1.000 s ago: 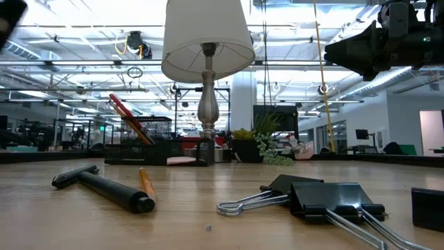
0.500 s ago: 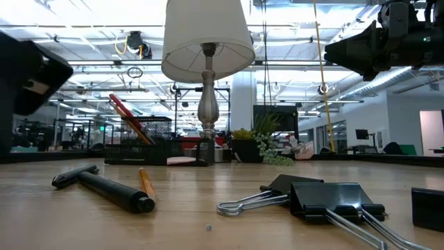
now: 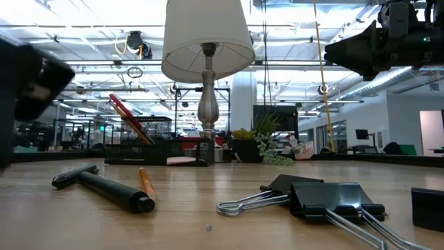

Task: Pick and place office supplies into organizer
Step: Put the black pen into the black desk organizer

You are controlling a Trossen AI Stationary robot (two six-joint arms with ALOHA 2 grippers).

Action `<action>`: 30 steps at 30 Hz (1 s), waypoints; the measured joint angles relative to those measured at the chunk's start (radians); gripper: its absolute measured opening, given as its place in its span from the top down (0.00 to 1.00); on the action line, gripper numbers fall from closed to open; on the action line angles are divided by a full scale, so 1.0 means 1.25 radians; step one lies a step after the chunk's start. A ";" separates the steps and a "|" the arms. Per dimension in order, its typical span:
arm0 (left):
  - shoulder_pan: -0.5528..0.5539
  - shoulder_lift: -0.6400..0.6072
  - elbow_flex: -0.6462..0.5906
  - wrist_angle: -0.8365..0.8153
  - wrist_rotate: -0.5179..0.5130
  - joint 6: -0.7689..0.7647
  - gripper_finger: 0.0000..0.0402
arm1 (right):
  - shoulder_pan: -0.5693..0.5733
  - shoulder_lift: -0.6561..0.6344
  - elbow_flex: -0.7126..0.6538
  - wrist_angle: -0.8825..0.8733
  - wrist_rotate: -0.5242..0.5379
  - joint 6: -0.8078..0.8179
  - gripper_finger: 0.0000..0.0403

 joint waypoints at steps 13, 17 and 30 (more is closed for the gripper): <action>-0.006 0.050 0.002 -0.003 -0.028 -0.034 0.42 | 0.000 0.000 0.000 0.000 0.000 0.000 0.65; -0.006 0.054 0.003 -0.027 -0.036 -0.056 0.42 | 0.000 0.000 0.000 0.000 0.000 0.000 0.65; -0.006 0.056 0.002 -0.049 -0.049 -0.067 0.42 | 0.000 0.000 0.000 0.000 0.000 0.000 0.65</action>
